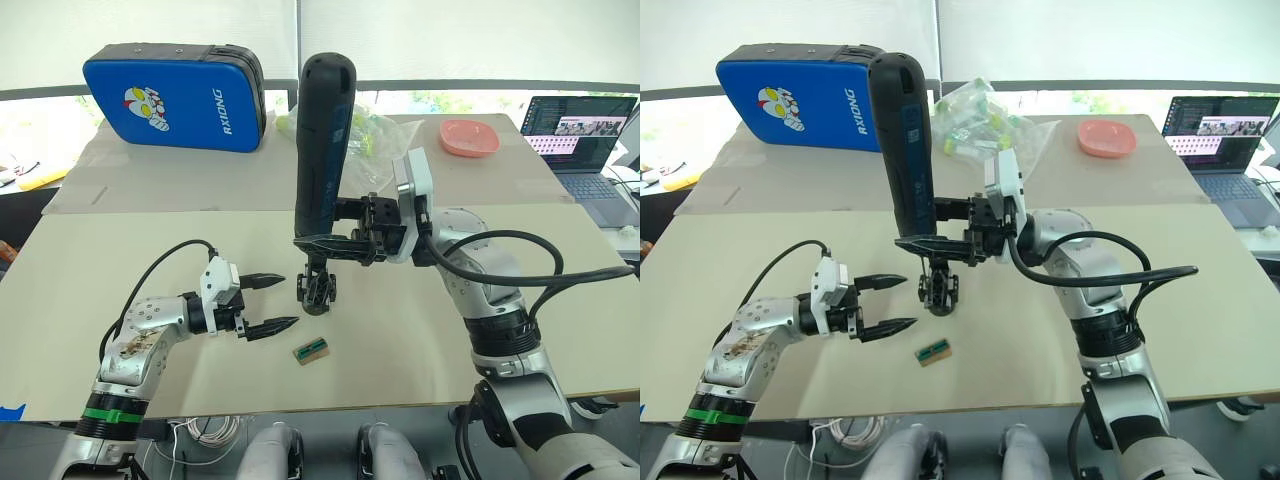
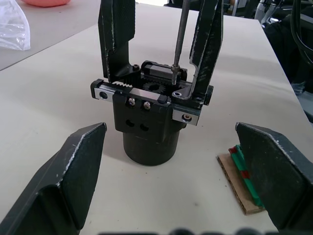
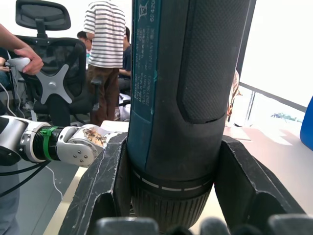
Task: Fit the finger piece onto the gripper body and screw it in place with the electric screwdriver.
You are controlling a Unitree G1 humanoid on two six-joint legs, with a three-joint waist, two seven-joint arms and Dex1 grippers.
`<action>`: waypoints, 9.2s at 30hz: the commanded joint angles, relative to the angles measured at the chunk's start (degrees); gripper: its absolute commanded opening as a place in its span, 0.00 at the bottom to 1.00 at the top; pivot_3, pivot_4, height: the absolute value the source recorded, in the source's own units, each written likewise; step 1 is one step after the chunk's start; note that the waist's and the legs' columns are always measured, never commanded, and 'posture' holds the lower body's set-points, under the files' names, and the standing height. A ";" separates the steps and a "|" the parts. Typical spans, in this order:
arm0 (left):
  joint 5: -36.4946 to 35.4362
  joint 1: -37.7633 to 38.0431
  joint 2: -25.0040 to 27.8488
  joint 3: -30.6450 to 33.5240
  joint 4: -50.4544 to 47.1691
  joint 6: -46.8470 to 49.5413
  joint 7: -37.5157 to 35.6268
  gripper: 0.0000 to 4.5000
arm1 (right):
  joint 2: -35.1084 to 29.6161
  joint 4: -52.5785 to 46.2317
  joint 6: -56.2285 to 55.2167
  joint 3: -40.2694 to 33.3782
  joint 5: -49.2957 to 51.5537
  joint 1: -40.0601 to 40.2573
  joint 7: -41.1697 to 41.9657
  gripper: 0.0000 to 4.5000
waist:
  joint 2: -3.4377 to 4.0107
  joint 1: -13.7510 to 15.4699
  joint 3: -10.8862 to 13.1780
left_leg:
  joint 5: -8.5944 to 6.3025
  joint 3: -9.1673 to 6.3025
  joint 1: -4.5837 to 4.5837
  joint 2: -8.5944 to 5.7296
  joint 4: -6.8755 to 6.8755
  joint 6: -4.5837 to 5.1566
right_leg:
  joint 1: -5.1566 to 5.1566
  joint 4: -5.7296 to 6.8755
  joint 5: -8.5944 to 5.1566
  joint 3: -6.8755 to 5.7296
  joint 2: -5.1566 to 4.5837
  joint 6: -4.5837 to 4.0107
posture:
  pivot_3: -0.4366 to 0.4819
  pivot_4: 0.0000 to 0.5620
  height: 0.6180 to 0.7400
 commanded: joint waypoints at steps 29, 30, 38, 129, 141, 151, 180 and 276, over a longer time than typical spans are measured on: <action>-0.24 1.17 0.58 0.19 -2.88 -0.28 -0.10 1.00 | 0.91 -1.61 -1.97 -0.94 -0.46 0.90 -0.41 0.44 | 0.00 -0.09 0.00 | 0.01 -0.01 0.00 0.00 0.00 -0.01 | 0.00 0.01 0.00 0.00 0.00 0.00 | 0.48 0.27 1.00; -0.21 1.20 0.56 0.16 -2.89 -0.30 -0.08 1.00 | 0.92 -1.61 -1.91 -0.95 -0.42 0.92 -0.46 0.44 | 0.00 -0.09 0.00 | 0.01 -0.01 0.00 0.00 0.00 -0.01 | 0.00 0.01 0.00 0.00 0.00 0.00 | 0.48 0.27 1.00; -0.08 1.31 0.43 0.09 -2.97 -0.29 0.20 1.00 | 1.02 -1.48 -1.31 -1.07 0.18 0.72 -0.33 0.44 | 0.00 -0.11 0.00 | 0.01 -0.01 0.00 0.00 0.00 -0.01 | 0.00 0.01 0.00 0.00 0.00 0.00 | 0.48 0.27 1.00; 6.85 -2.37 -1.79 -4.51 2.62 -1.28 4.53 1.00 | 1.19 -0.80 -0.42 -0.08 -1.50 0.65 -0.52 0.44 | 0.00 -0.34 0.00 | 0.01 -0.01 0.04 0.00 0.00 -0.01 | 0.03 0.03 0.01 0.00 0.00 -0.01 | 0.48 0.27 1.00; 9.17 -7.46 -5.59 -7.53 11.59 -2.40 3.99 1.00 | 1.00 -0.65 -0.47 -0.16 -1.61 0.47 -0.60 0.44 | -0.01 -0.35 -0.01 | 0.02 -0.01 0.04 -0.01 0.01 0.00 | 0.04 0.06 0.01 -0.01 0.01 0.00 | 0.48 0.27 1.00; 11.98 -10.98 -8.13 -9.37 17.88 -7.44 2.58 1.00 | 0.47 -1.00 -0.21 -0.05 -1.69 0.75 -0.76 0.44 | -0.01 -0.33 -0.01 | 0.01 -0.01 0.04 -0.02 0.04 0.02 | 0.06 0.07 0.02 0.00 0.01 0.00 | 0.48 0.27 1.00; 17.58 -13.65 -10.66 -10.81 28.31 -17.22 -0.15 0.52 | 0.35 -0.57 -0.53 1.12 -2.73 0.91 -0.92 0.44 | -0.02 -0.19 -0.02 | -0.17 -0.04 0.14 -0.01 0.11 0.32 | 0.15 0.12 0.03 -0.01 0.00 0.00 | 0.48 0.27 1.00; 5.96 5.03 10.38 4.39 17.84 -14.72 -9.96 0.98 | -19.53 -21.02 1.46 -21.77 12.91 16.60 -4.07 0.44 | 0.43 -0.88 -0.69 | -0.79 -0.11 0.25 0.10 -0.15 -0.02 | 0.00 -0.09 -0.25 -0.02 -0.61 -0.26 | 0.48 0.27 1.00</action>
